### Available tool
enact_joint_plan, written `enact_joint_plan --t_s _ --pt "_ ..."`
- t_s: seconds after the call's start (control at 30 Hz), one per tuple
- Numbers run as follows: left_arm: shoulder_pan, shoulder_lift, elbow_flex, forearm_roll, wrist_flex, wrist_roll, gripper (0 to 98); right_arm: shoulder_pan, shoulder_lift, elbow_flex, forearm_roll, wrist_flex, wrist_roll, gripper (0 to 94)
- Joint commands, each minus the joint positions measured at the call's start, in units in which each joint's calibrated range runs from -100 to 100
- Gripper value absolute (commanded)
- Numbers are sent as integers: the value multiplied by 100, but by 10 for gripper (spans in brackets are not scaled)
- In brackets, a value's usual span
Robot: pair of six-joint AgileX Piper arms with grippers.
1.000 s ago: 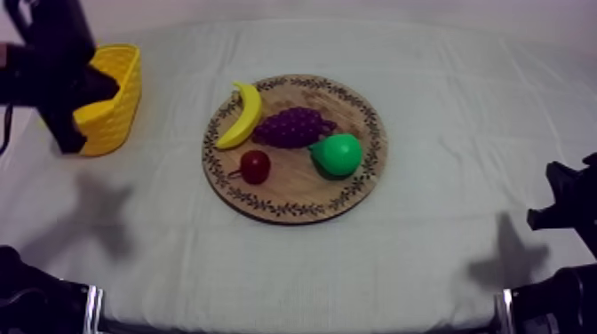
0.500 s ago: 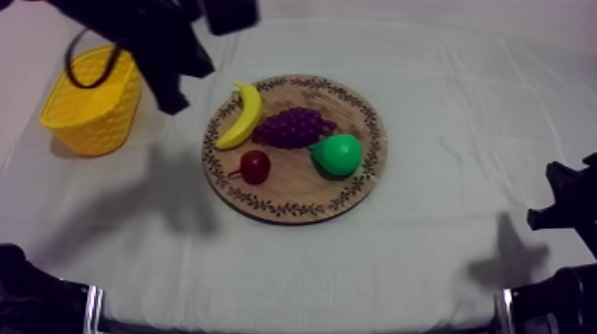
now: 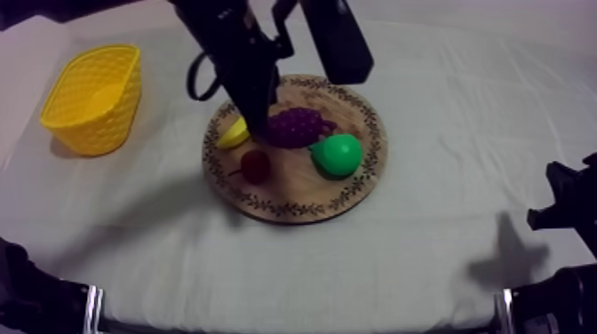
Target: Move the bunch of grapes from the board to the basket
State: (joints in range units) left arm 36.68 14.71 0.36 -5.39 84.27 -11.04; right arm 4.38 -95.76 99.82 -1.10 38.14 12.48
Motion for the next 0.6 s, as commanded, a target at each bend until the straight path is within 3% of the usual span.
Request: enact_joint_plan --t_s 0.0,0.4,0.57 --pt "-9 266 -284 -43 190 -6 0 -1 0 -4 0 0 0 3" --pt "-129 982 -1235 -196 765 -104 6 -1 0 -4 0 0 0 3" --pt "-136 1061 -1343 -232 745 -132 104 -1 0 -4 0 0 0 3"
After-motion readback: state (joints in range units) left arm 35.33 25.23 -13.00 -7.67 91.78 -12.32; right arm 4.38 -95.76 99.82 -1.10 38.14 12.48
